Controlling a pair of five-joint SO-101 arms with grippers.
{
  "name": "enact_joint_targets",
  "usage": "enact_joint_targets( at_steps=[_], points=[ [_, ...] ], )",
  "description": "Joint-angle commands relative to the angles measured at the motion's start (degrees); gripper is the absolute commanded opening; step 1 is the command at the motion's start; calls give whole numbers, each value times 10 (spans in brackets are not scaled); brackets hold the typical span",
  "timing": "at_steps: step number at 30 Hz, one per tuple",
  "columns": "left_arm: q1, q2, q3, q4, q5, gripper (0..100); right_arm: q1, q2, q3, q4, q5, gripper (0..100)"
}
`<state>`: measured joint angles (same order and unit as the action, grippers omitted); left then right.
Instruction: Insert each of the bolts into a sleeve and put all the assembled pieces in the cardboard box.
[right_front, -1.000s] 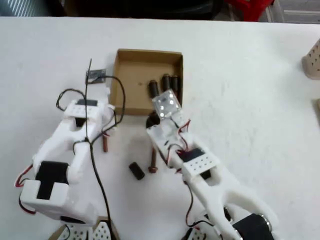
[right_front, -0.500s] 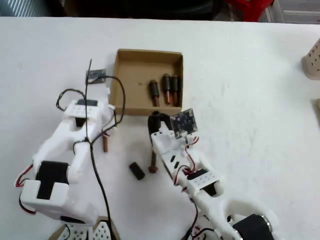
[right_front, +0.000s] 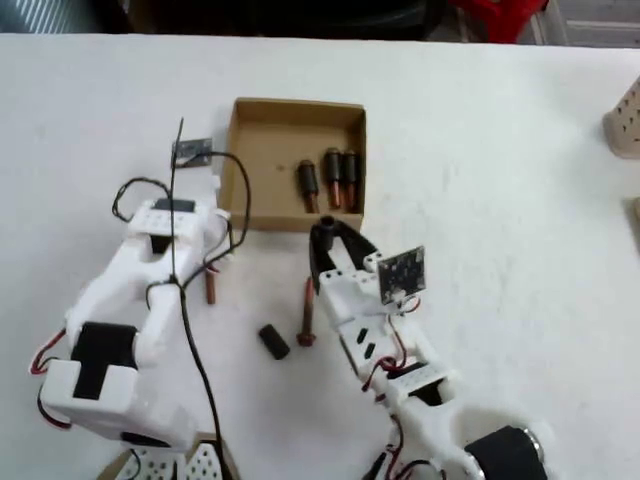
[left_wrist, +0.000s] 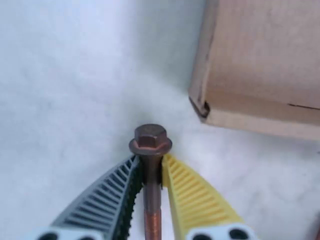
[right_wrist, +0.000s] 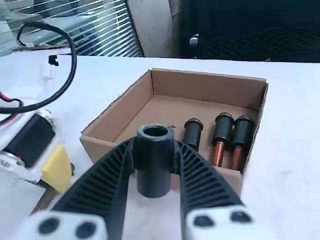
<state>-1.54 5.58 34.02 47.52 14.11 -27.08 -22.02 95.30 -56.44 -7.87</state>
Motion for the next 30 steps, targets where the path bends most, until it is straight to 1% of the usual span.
enact_joint_targets(
  at_steps=[1, 5, 10, 14, 18, 30],
  points=[
    [-6, -32, -4, -14, -5, 20, 8, 43, -4, -46, -13, 16],
    [-6, -32, -4, -14, -5, 20, 8, 142, -29, -131, -12, 16],
    [-6, -32, -4, -14, -5, 20, 5, 286, -40, -309, -11, 15],
    [-4, -32, -1, -24, -5, 20, -15, 391, -50, -419, -11, 15],
    [-4, -32, 0, -32, -5, 20, -44, 442, -70, -439, -11, 15],
    [-3, -36, 0, -33, -5, 20, -45, 450, -105, -438, -11, 15]
  ],
)
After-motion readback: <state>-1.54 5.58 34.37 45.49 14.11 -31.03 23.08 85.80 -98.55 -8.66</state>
